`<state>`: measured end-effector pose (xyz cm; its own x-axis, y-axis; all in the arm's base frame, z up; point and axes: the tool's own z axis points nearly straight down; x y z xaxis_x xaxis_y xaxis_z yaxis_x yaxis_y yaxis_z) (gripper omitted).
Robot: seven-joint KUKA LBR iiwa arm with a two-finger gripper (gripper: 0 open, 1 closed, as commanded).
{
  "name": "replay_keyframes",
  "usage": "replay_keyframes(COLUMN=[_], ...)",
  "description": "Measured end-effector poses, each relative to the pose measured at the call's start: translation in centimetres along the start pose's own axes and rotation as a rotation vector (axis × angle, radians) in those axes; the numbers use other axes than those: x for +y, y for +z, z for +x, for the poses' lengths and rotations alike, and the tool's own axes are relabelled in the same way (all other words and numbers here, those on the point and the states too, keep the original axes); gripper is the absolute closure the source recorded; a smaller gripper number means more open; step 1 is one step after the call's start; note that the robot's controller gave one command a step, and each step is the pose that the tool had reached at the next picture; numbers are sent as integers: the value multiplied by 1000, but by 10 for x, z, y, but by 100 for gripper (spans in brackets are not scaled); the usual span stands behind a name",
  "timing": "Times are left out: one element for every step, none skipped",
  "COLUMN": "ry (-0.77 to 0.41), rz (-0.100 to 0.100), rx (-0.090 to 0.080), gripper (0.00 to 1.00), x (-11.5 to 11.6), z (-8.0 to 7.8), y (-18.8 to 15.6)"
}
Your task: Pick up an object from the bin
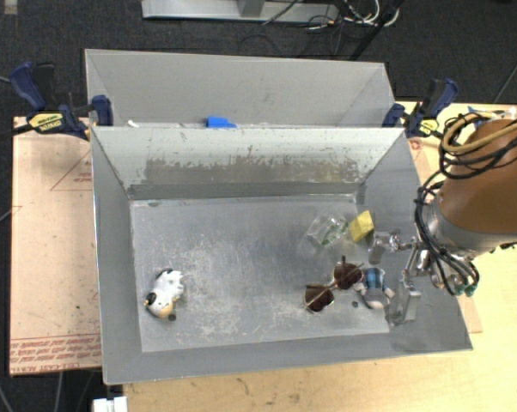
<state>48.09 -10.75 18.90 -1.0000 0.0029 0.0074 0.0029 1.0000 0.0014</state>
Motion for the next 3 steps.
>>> replay_keyframes(ry=[-4,17,330], rz=[1,3,-1], rx=[-8,-15,-8], gripper=[0,0,0], x=[1,-15,-14], z=[-2,-38,-45], y=[-4,71,108])
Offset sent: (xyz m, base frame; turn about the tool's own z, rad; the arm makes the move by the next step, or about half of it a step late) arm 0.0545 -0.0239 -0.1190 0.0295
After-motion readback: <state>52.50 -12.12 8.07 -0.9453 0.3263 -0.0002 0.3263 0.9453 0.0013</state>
